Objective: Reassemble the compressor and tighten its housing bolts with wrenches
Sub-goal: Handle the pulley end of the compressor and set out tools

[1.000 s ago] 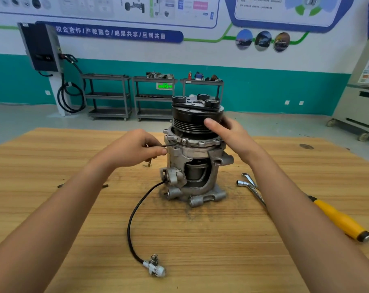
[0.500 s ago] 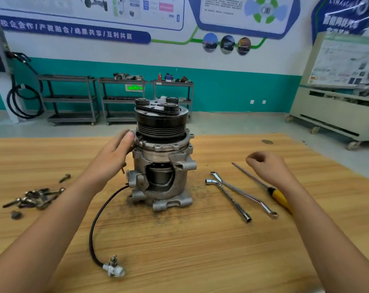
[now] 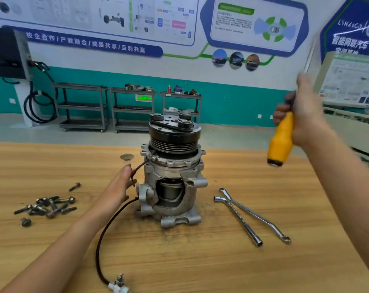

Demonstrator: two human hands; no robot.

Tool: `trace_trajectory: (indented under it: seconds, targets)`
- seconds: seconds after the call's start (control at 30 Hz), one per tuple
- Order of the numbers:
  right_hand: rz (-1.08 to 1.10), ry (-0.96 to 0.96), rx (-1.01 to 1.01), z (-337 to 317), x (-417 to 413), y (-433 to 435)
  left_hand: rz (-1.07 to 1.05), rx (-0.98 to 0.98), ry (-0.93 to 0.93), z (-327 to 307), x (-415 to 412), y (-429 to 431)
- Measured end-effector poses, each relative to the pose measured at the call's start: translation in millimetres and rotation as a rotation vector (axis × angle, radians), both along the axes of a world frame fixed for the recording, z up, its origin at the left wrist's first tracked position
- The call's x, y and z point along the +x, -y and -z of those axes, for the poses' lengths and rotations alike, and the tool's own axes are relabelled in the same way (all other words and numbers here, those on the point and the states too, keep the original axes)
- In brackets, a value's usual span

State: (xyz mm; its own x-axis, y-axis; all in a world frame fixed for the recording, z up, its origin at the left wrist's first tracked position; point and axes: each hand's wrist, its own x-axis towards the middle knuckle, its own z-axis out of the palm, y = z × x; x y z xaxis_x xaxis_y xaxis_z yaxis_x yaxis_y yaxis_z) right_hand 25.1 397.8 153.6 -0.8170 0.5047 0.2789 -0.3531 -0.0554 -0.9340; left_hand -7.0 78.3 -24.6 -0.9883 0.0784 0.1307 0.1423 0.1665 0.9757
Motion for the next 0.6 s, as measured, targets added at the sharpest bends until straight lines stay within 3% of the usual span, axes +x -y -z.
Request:
trace_trajectory:
  seconds: [0.1,0.17,0.37,0.5,0.6]
  targets:
    - [-0.266,-0.388,0.059,-101.8,-6.0,76.8,-0.013,-0.042,-0.006,5.1,0.7,5.2]
    - [-0.384,-0.467,0.095,-130.3,-15.4,120.7,-0.004,-0.058,-0.021,7.9,1.1,7.9]
    - [-0.364,-0.383,0.312,-70.3,-56.3,193.0,-0.076,0.227,-0.047,0.8,-5.6,22.2]
    - [-0.249,-0.549,0.220,-119.2,-64.6,177.7,-0.131,0.394,-0.089,-10.0,-5.7,27.3]
    - [-0.245,-0.422,0.265,-77.6,-62.6,178.8,-0.161,0.458,-0.071,-20.6,3.7,22.5]
